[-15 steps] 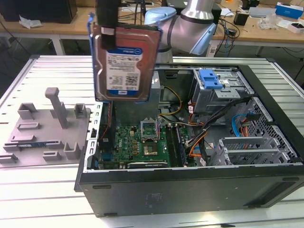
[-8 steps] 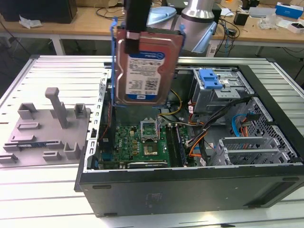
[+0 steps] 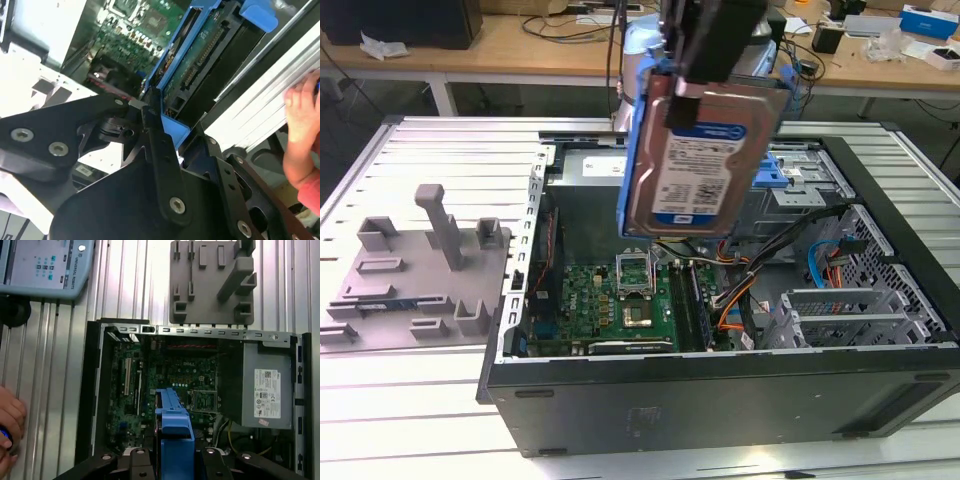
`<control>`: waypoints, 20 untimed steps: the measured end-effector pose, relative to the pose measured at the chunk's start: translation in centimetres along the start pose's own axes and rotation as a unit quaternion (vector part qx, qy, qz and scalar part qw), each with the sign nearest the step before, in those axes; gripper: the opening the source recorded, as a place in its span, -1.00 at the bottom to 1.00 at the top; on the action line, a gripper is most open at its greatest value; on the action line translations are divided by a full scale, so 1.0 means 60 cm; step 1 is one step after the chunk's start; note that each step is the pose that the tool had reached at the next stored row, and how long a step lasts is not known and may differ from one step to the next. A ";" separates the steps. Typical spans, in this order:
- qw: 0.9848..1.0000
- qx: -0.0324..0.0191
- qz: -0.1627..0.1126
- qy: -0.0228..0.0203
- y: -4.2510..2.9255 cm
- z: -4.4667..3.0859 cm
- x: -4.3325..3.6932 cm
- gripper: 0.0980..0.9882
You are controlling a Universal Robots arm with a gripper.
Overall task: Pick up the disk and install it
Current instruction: 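Pick up the disk, then insert the disk into the insertion slot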
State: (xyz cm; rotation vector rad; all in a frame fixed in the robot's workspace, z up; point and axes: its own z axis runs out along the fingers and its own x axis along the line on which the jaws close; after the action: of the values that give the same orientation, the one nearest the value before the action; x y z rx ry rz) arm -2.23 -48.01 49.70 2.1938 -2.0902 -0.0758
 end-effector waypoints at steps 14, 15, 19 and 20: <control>1.000 0.000 0.000 0.001 -0.030 -0.003 0.007 -0.39; 1.000 0.000 0.000 0.001 -0.030 -0.003 0.007 -0.39; 1.000 0.000 0.000 0.001 -0.031 -0.003 0.007 -0.39; 1.000 0.000 0.000 0.001 -0.031 -0.003 0.007 -0.39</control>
State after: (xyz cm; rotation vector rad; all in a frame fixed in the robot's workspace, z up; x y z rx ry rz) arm -0.36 -48.36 49.70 2.1925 -2.0888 -0.0734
